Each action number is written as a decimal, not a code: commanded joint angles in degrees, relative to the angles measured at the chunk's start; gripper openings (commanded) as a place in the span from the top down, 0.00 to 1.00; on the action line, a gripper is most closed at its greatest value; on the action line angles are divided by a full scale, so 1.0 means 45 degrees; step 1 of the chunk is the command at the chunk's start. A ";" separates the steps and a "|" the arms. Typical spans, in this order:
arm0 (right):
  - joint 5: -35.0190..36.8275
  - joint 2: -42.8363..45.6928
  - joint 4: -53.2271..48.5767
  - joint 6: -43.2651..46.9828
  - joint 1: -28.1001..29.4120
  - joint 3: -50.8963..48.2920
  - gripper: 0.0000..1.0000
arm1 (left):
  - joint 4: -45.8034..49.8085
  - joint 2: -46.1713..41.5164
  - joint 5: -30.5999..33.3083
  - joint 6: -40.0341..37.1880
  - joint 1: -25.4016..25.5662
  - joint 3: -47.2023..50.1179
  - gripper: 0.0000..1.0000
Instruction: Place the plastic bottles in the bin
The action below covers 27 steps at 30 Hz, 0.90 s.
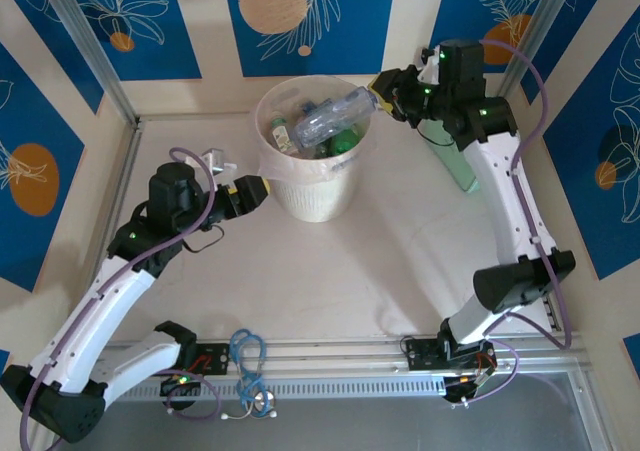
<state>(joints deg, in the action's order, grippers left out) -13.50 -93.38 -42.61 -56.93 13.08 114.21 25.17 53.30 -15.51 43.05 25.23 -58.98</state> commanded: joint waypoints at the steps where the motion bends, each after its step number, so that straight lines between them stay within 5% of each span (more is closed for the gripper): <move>1: -0.0712 -0.0643 -0.0815 0.0511 -0.0161 0.1217 0.75 | 0.0200 -0.0097 0.0204 -0.0152 -0.0080 0.0157 0.18; 21: -0.0098 -0.2994 -0.1985 0.0954 -0.0026 0.3623 0.70 | 0.0255 -0.0017 0.0337 -0.0386 -0.0075 0.0216 0.18; 27: -0.0146 -0.4217 -0.2940 0.1297 0.0256 0.5239 0.38 | 0.0244 0.0109 0.0378 -0.0499 -0.0088 0.0236 0.18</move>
<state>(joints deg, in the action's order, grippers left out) -13.37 -110.96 -52.69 -52.05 13.41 134.89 25.82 53.58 -14.59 42.50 25.23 -58.39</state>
